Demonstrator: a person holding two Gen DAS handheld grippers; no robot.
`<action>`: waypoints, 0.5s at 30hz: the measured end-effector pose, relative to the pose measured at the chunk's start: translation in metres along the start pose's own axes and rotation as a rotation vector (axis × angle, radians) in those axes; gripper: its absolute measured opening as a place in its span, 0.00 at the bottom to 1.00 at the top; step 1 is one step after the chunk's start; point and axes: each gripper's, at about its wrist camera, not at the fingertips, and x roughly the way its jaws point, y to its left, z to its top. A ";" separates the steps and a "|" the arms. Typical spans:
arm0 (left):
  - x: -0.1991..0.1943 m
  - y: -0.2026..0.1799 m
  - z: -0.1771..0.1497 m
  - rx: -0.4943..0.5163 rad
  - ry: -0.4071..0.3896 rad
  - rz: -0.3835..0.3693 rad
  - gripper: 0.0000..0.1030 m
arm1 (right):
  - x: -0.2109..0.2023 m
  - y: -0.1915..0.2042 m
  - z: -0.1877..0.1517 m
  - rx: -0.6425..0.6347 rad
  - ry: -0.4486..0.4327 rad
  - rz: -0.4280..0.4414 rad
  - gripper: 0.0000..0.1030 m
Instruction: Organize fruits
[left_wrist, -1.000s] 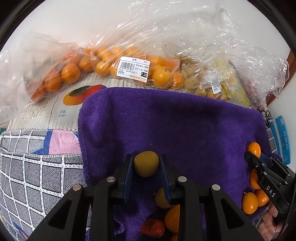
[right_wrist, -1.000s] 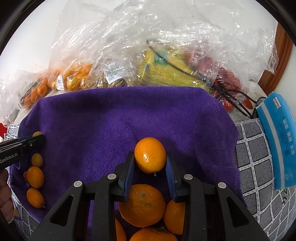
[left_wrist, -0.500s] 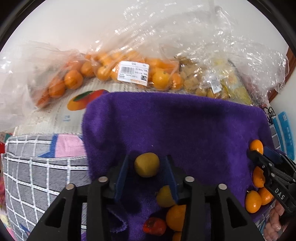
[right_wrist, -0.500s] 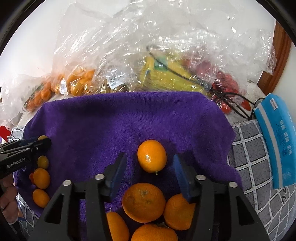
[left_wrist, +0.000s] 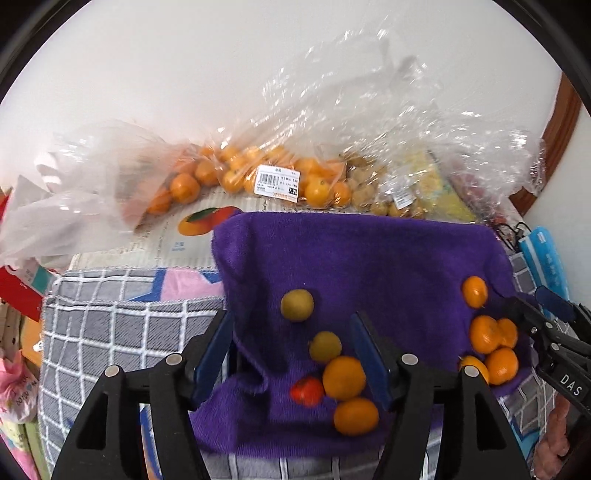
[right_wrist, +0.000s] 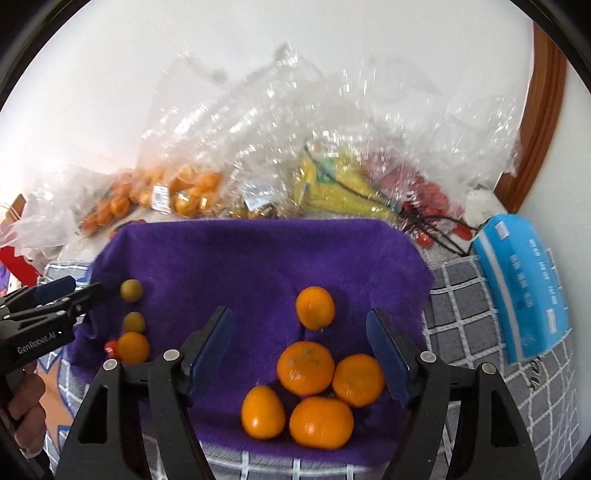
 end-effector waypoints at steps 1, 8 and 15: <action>-0.009 0.000 -0.004 0.004 -0.014 0.002 0.63 | -0.007 0.001 -0.001 -0.003 -0.008 0.001 0.72; -0.062 0.004 -0.026 -0.005 -0.098 -0.020 0.66 | -0.068 0.012 -0.018 0.034 -0.051 0.044 0.72; -0.117 0.000 -0.061 0.002 -0.179 -0.027 0.70 | -0.127 0.022 -0.049 0.006 -0.139 0.002 0.86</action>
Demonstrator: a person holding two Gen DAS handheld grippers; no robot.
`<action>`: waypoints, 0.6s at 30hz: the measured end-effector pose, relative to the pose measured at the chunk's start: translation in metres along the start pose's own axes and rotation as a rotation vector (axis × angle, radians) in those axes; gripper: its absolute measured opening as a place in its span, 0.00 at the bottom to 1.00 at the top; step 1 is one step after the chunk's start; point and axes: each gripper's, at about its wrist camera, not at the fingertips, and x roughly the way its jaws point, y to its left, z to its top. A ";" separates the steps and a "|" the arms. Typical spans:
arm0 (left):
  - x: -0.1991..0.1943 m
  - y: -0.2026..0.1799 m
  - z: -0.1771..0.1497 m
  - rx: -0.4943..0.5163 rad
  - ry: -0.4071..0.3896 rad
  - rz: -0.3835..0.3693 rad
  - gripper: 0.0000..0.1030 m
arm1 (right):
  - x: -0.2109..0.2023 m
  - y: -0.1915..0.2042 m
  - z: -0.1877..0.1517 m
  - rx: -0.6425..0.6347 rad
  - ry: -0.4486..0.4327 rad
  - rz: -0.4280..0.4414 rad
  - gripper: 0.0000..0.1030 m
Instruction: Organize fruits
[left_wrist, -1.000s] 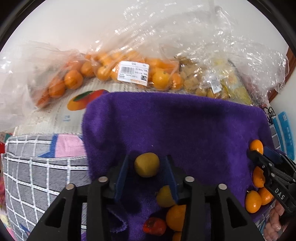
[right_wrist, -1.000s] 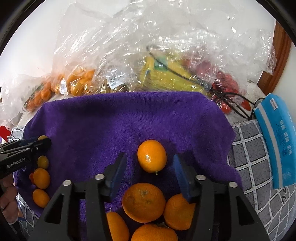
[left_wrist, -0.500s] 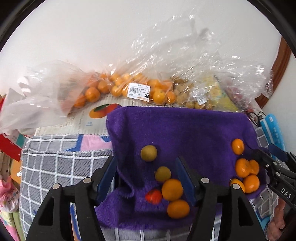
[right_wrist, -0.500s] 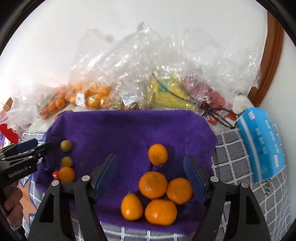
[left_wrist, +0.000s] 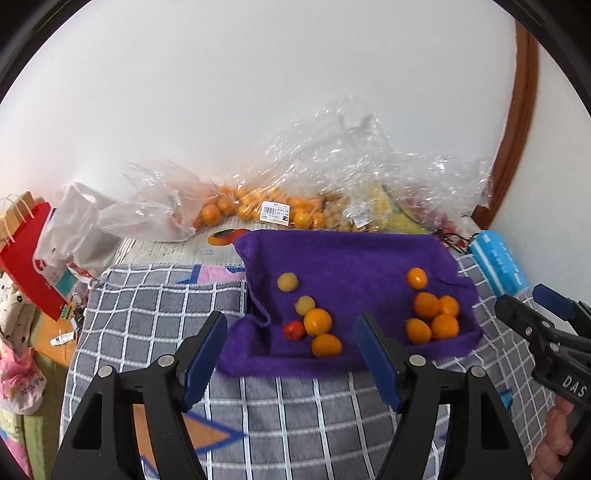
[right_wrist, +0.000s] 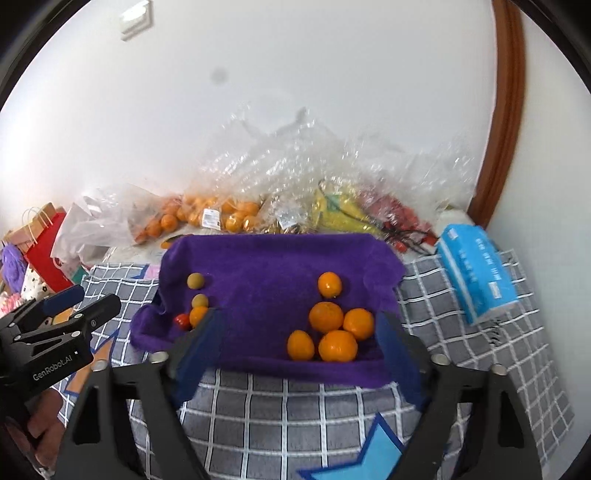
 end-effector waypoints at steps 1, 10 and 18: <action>-0.006 -0.001 -0.003 -0.001 -0.010 -0.006 0.71 | -0.010 0.001 -0.005 -0.003 -0.011 0.004 0.87; -0.059 -0.011 -0.040 -0.004 -0.113 -0.011 0.82 | -0.064 -0.005 -0.048 0.008 -0.088 -0.033 1.00; -0.076 -0.016 -0.072 -0.006 -0.146 -0.005 0.82 | -0.087 -0.010 -0.083 0.008 -0.122 -0.037 1.00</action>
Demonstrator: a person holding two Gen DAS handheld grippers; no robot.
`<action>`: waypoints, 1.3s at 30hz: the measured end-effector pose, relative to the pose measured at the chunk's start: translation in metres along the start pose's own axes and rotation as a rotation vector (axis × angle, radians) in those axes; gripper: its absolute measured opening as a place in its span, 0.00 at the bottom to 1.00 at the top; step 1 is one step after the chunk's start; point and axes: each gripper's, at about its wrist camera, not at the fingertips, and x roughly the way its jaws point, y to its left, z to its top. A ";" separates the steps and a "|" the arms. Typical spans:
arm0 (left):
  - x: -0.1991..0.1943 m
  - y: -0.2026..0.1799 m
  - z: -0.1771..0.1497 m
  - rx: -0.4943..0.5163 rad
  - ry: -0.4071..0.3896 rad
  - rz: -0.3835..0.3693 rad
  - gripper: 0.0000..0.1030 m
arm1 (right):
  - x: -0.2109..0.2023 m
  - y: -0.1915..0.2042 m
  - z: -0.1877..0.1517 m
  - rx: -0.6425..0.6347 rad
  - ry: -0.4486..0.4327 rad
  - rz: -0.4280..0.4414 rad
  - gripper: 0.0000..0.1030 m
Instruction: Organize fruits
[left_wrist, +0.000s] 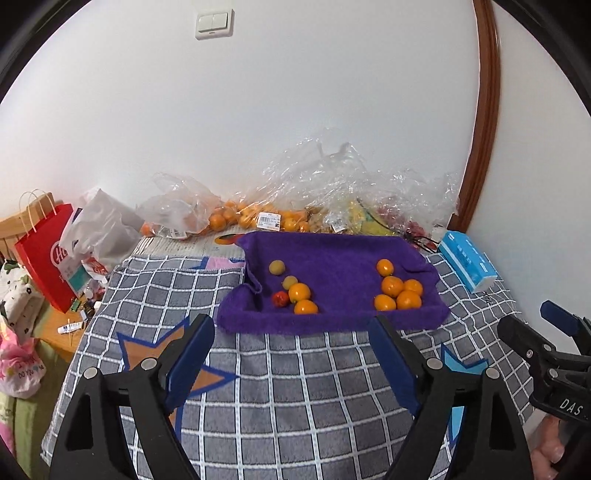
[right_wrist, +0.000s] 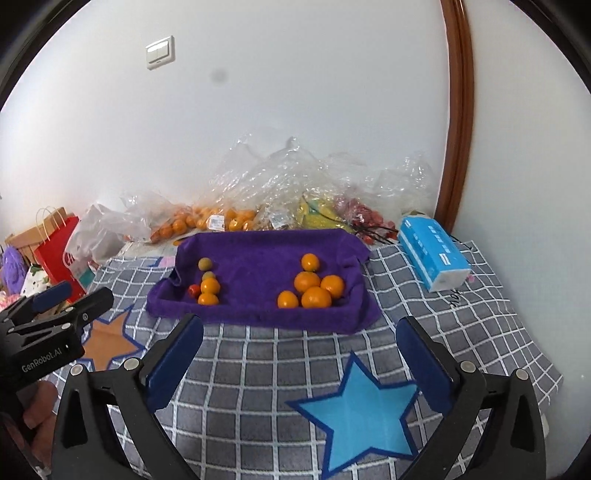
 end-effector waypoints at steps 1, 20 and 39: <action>-0.002 0.000 -0.003 -0.003 -0.004 -0.001 0.82 | -0.002 0.000 -0.002 -0.001 -0.003 -0.003 1.00; -0.012 0.001 -0.028 -0.007 -0.019 0.005 0.82 | -0.011 -0.003 -0.026 -0.002 -0.014 -0.009 1.00; -0.017 0.000 -0.027 0.001 -0.023 0.001 0.82 | -0.016 -0.002 -0.024 -0.005 -0.025 -0.006 1.00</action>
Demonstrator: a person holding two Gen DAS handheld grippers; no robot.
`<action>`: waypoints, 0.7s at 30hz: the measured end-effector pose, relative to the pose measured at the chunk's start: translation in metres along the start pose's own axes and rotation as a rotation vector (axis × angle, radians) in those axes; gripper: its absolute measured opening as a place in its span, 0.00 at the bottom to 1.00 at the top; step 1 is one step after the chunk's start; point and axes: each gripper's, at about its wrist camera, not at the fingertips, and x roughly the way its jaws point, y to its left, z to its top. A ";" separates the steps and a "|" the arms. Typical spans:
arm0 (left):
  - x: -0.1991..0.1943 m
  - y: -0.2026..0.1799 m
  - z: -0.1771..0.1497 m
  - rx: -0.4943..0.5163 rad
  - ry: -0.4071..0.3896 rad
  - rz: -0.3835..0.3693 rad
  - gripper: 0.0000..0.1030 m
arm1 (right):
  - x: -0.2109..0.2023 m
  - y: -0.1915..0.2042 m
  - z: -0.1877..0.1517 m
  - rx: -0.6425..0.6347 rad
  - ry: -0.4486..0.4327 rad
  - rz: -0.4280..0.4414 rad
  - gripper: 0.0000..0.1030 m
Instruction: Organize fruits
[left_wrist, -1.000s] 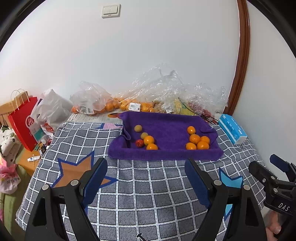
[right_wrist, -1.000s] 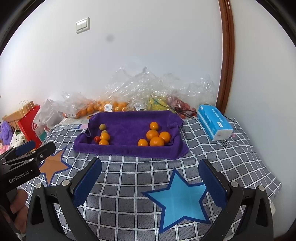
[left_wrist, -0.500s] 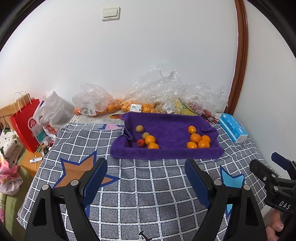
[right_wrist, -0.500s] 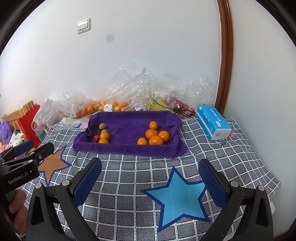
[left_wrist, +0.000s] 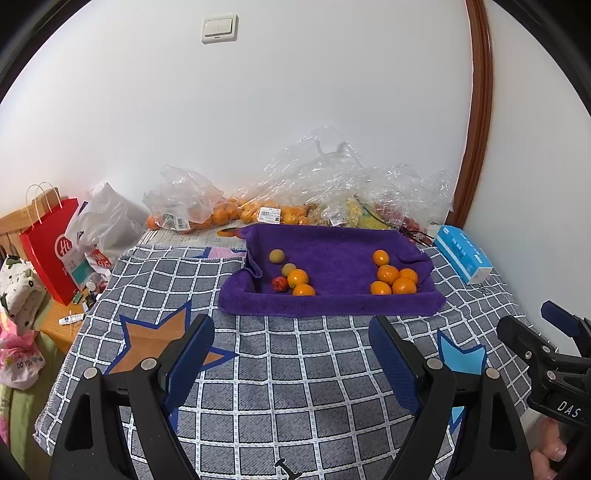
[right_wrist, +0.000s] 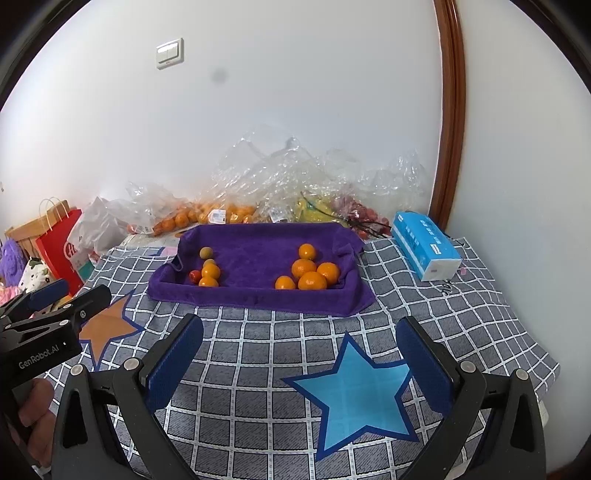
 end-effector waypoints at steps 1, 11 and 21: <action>0.000 -0.001 0.000 0.002 -0.001 0.001 0.82 | 0.000 0.000 0.000 0.001 -0.002 0.000 1.00; -0.001 -0.002 0.000 0.004 -0.001 -0.001 0.82 | 0.000 0.000 0.000 0.000 -0.001 0.002 1.00; -0.001 -0.001 0.000 0.004 -0.001 -0.001 0.82 | -0.001 0.001 0.000 -0.003 -0.004 0.000 1.00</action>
